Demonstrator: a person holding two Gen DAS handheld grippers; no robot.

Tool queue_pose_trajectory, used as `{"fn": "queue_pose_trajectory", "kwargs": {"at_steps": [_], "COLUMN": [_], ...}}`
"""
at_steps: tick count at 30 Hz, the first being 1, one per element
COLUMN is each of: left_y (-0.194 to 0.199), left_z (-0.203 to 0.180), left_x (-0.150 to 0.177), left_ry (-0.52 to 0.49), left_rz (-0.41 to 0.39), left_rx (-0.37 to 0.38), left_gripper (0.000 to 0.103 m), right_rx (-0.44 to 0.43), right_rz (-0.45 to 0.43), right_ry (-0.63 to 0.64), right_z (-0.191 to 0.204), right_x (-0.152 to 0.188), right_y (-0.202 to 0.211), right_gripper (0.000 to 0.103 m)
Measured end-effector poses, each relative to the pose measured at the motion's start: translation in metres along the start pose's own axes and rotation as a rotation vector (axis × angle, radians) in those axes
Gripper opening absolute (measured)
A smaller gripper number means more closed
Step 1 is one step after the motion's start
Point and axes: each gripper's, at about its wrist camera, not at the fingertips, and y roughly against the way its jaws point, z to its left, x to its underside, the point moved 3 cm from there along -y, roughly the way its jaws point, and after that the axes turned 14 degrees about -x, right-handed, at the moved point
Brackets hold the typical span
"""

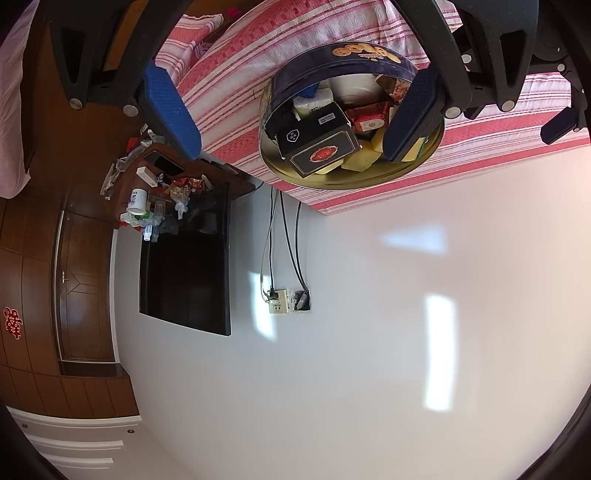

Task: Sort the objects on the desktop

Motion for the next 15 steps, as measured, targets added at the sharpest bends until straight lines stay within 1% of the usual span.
{"fn": "queue_pose_trajectory", "kwargs": {"at_steps": [11, 15], "left_y": [-0.0012, -0.0001], "left_z": [-0.0036, -0.0062], "left_x": [0.0026, 0.0022], "left_ry": [0.000, -0.012], "left_rz": [0.016, 0.009], "left_rx": [0.036, 0.033], "left_gripper": [0.102, 0.102], "right_rx": [0.000, -0.003], "right_rz": [0.009, 0.011], "right_ry": [-0.008, -0.013], "right_z": [-0.0029, -0.0027], "right_x": [0.0016, 0.0023], "right_y": [-0.0020, -0.0022], "right_gripper": [0.101, 0.101]}}
